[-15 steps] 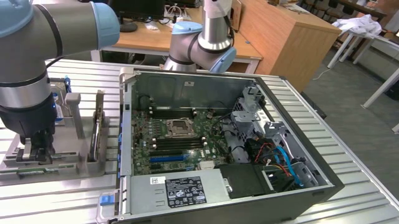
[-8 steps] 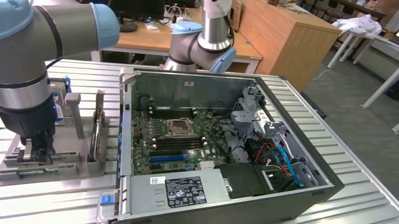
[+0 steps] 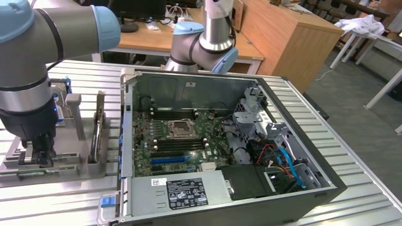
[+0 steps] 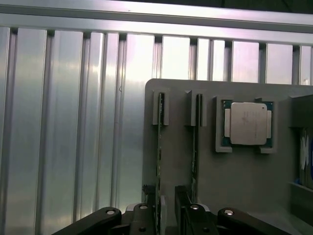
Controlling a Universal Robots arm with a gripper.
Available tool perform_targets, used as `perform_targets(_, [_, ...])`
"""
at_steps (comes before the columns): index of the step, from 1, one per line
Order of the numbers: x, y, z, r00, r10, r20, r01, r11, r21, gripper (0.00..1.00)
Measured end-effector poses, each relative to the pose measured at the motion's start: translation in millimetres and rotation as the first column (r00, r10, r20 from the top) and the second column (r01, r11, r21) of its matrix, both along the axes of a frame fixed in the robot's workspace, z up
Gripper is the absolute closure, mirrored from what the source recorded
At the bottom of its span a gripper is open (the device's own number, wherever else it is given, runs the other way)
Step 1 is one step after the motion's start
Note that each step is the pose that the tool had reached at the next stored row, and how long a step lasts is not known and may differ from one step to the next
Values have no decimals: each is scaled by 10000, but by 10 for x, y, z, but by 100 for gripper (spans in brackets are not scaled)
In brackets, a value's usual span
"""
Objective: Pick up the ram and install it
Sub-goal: 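Pick up the ram and move it above insertion slot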
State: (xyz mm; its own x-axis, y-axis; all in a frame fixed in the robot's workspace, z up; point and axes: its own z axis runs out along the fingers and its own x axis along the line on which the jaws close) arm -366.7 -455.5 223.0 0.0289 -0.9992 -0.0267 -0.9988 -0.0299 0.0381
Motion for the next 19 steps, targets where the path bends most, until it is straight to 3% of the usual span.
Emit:
perform_targets(9, [0,0,-17,10000,23,-1,-23,10000,-1,70])
perform_targets(19, [0,-46,-17,10000,22,0,-22,10000,0,70])
